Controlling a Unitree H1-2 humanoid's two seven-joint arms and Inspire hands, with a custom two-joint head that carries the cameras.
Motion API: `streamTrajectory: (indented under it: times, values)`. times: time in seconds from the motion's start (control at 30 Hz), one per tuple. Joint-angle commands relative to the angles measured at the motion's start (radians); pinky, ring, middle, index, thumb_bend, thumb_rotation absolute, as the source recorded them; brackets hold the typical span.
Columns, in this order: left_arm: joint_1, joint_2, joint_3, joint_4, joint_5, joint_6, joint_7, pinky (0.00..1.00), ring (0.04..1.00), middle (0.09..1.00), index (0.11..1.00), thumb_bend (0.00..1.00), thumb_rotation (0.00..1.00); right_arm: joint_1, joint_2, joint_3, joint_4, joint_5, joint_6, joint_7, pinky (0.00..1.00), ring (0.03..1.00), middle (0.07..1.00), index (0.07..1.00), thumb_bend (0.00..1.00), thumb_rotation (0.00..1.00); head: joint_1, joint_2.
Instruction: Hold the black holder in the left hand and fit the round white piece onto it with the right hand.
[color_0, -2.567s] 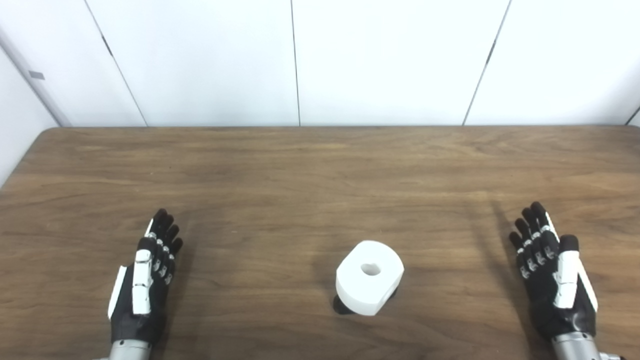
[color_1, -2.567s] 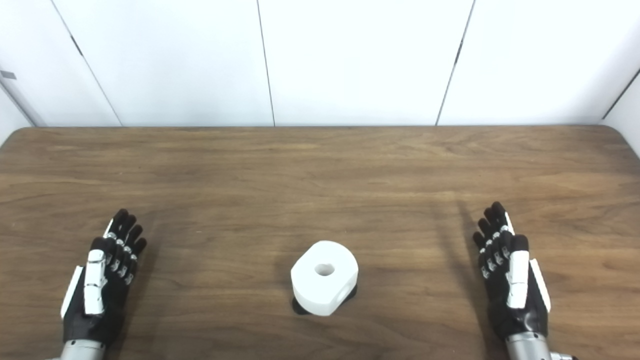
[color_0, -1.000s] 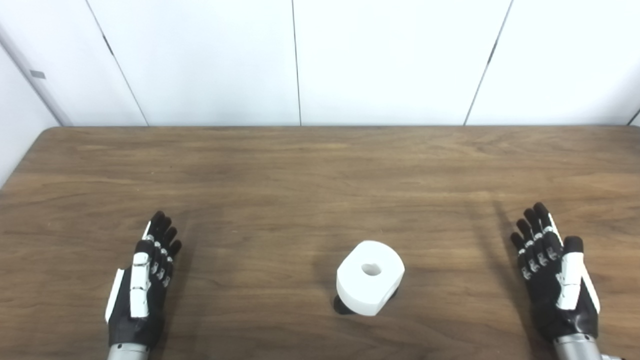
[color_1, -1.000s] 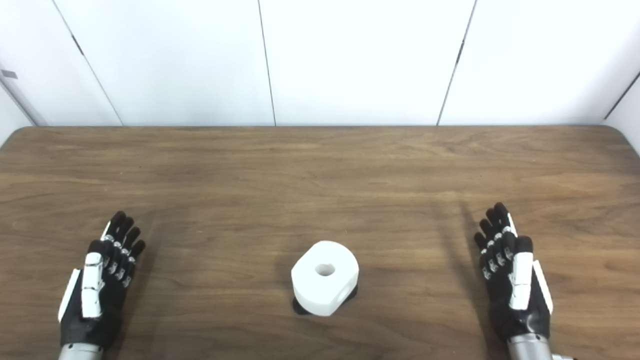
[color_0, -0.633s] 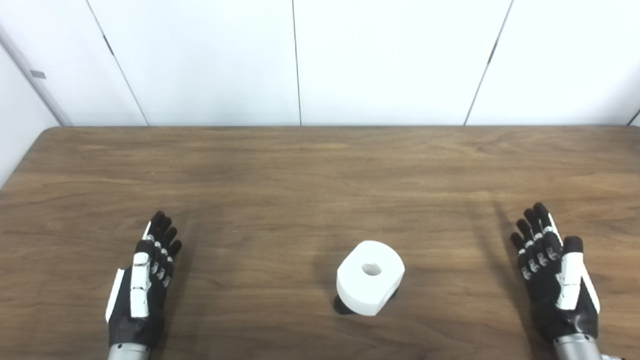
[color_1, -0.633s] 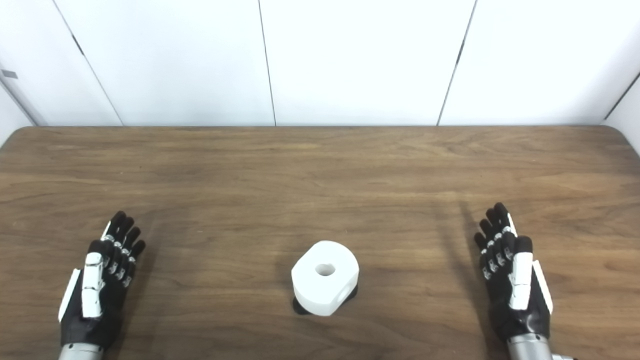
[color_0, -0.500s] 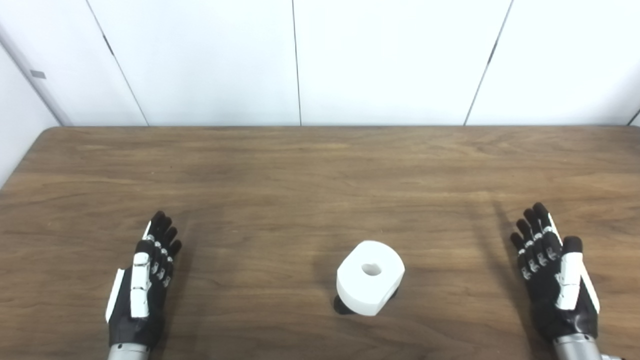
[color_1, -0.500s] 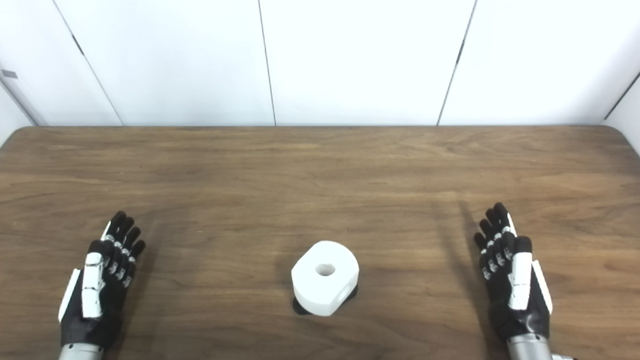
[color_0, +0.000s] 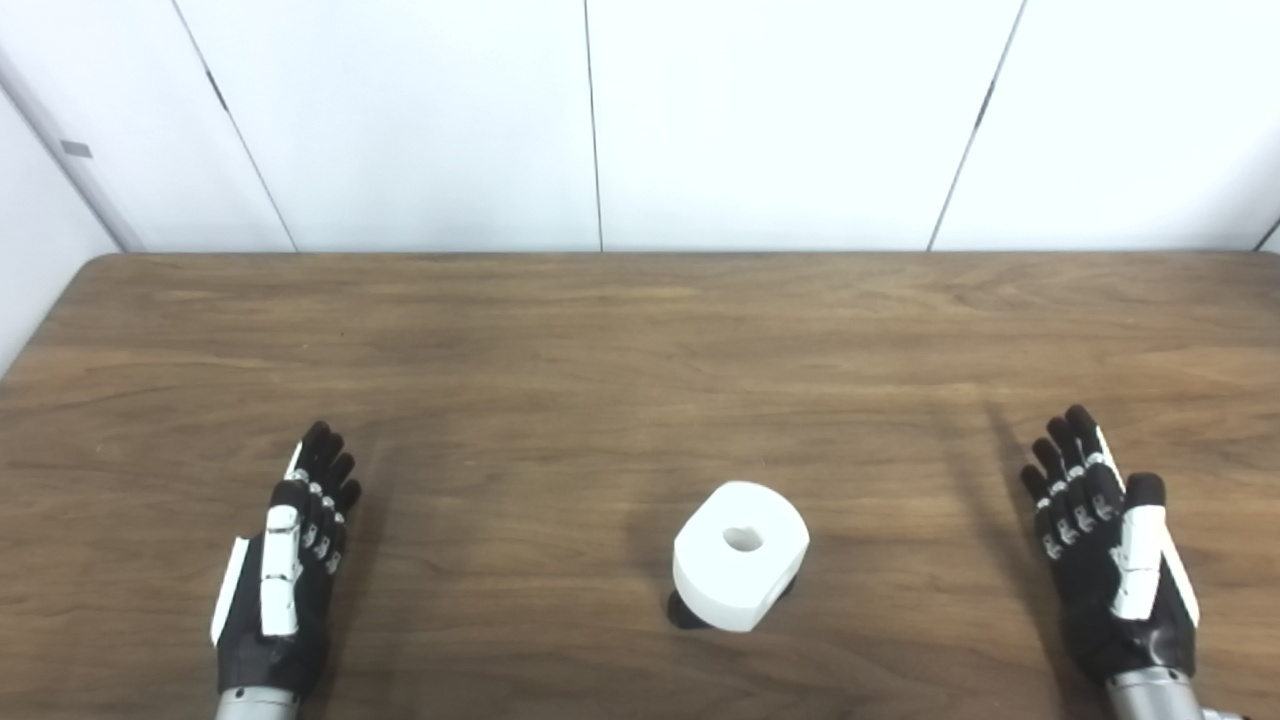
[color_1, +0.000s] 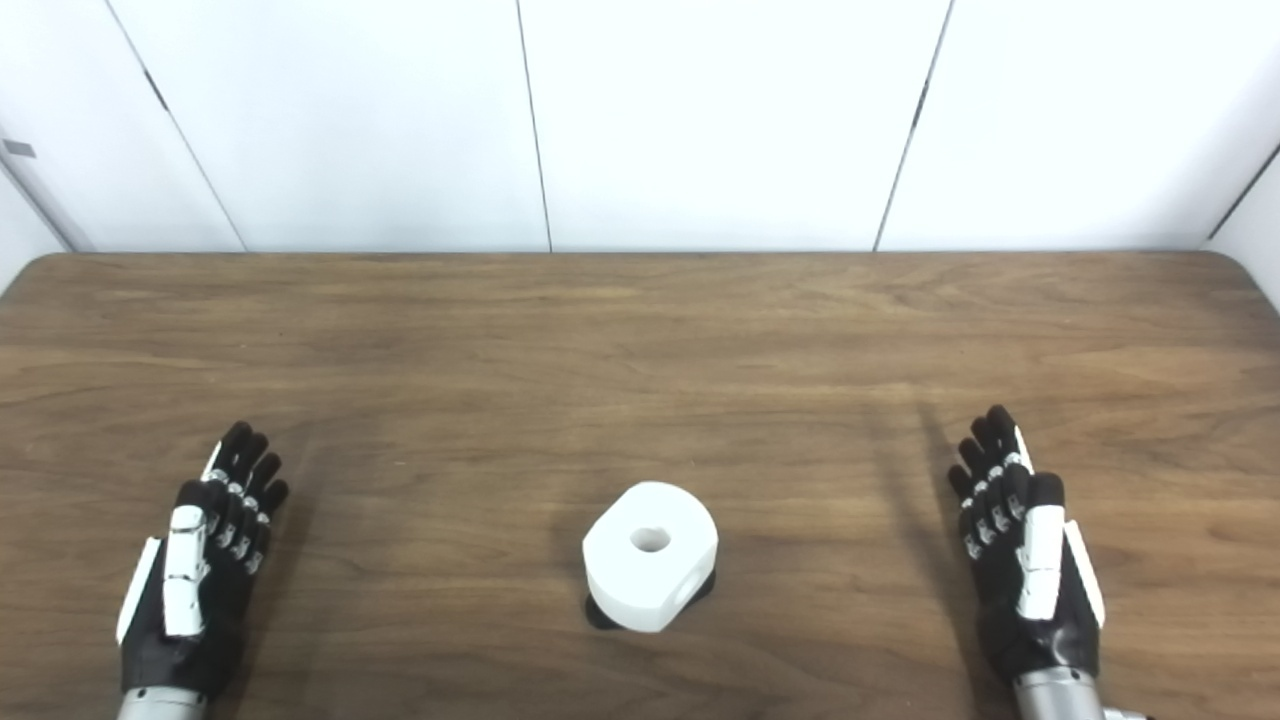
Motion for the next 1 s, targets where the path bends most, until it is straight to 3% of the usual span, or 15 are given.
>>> streamTrajectory:
  times: [0.0,0.67,0.97]
  values:
    - [0.002,0.006,0.004,-0.031,-0.006,-0.004,0.001,1.00,1.000,1.000,1.000,0.51,1.00,0.025,0.025,-0.002,0.006,0.014,0.005,-0.005,1.00,1.000,1.000,0.989,0.59,1.00,0.006,0.005]
    - [-0.015,0.006,0.011,0.010,-0.002,-0.031,0.003,1.00,1.000,1.000,1.000,0.53,1.00,0.011,0.029,0.007,0.038,-0.015,-0.015,-0.007,1.00,1.000,0.995,0.982,0.59,1.00,-0.015,-0.008]
    - [-0.021,0.001,0.014,0.021,-0.007,-0.032,0.000,1.00,1.000,1.000,1.000,0.52,1.00,0.003,0.033,0.010,0.060,-0.030,-0.036,-0.003,1.00,1.000,1.000,0.995,0.58,1.00,-0.016,-0.039]
